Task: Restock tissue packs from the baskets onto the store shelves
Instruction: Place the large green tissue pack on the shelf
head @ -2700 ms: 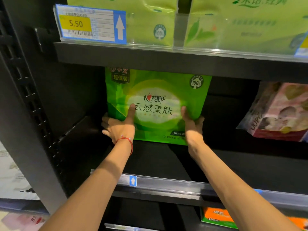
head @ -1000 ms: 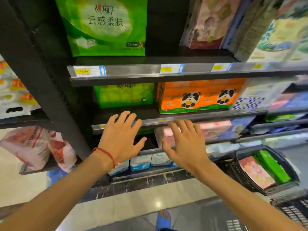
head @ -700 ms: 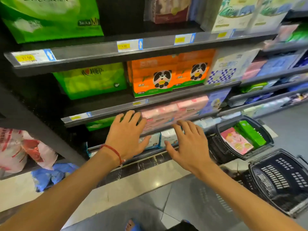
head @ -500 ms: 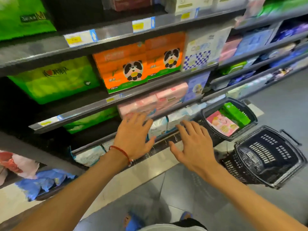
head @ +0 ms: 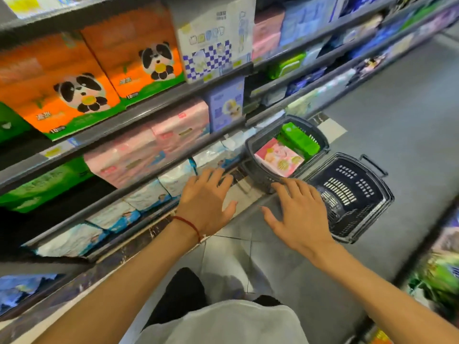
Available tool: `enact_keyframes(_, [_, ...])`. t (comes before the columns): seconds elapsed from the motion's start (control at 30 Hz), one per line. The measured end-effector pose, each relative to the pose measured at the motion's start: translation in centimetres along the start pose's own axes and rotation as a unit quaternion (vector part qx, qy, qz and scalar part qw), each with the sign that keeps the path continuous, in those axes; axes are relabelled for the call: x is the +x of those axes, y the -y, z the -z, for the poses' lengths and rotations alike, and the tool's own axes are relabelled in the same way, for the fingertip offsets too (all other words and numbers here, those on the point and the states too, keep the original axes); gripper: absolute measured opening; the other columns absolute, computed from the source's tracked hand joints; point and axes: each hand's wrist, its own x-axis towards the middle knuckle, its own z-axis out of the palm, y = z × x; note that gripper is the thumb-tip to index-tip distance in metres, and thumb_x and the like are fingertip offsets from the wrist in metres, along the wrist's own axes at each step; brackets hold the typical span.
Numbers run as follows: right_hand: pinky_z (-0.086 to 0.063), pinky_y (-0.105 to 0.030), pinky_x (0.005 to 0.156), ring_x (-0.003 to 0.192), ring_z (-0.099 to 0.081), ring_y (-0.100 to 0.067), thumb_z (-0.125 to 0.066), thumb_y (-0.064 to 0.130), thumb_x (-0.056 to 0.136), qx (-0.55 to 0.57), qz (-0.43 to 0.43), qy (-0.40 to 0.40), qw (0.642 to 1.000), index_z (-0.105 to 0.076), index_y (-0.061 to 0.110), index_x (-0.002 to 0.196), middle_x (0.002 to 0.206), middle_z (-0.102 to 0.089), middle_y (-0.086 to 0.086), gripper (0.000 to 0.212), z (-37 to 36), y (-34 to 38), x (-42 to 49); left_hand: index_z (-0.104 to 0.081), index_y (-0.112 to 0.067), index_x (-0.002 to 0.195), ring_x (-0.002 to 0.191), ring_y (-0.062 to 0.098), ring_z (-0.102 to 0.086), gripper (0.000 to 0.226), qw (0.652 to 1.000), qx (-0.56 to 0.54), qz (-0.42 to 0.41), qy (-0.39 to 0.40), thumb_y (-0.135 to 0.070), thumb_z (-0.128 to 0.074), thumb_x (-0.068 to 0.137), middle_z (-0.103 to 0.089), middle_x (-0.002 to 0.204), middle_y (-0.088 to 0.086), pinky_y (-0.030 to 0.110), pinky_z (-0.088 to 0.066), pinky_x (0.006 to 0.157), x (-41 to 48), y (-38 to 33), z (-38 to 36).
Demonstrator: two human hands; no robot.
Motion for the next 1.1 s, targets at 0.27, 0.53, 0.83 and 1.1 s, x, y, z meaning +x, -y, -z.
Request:
enact_keyframes(0.27, [-0.039,-0.049,0.114,0.135,-0.054,-0.034,-0.05,0.059,0.094,-0.01,-0.094,-0.006,0.995,-0.066,0.012,0.134,0.137,-0.065,-0.01,0.064,-1.5,-6.6,4.1,-0.063,-0.018,0.132,0.123,0.029,-0.057,0.064,0.996,-0.035,-0.084,-0.012,-0.058,-0.048,0.085,-0.062,0.133,0.006,0.047,-0.048,0.096,11.5,-3.4,-0.8])
enact_keyframes(0.53, [-0.037,-0.047,0.114,0.135,-0.053,-0.032,-0.051,0.057,0.095,-0.027,-0.194,-0.011,0.981,-0.065,0.012,0.136,0.137,-0.064,-0.009,0.062,-1.9,-11.0,12.1,-0.061,-0.017,0.134,0.124,0.031,-0.056,0.062,0.984,-0.059,-0.166,0.006,-0.057,-0.05,0.088,-0.06,0.138,0.01,0.048,-0.053,0.09,25.6,-2.8,-1.8])
enact_keyframes(0.83, [-0.035,-0.048,0.118,0.136,-0.052,-0.033,-0.047,0.057,0.097,-0.025,-0.242,0.032,0.969,-0.064,0.013,0.134,0.138,-0.063,-0.009,0.06,-3.7,-17.7,19.3,-0.06,-0.017,0.133,0.123,0.032,-0.056,0.059,0.976,-0.062,-0.207,0.035,-0.055,-0.052,0.088,-0.055,0.145,0.011,0.048,-0.052,0.087,37.9,-3.7,-3.8])
enact_keyframes(1.1, [-0.037,-0.051,0.115,0.132,-0.054,-0.037,-0.055,0.052,0.094,0.006,-0.232,0.047,0.972,-0.067,0.011,0.13,0.132,-0.066,-0.013,0.056,-8.0,-28.6,27.4,-0.06,-0.015,0.131,0.118,0.032,-0.056,0.058,0.976,-0.055,-0.198,0.077,-0.052,-0.051,0.088,-0.06,0.133,0.008,0.045,-0.049,0.082,49.7,-7.0,-6.8])
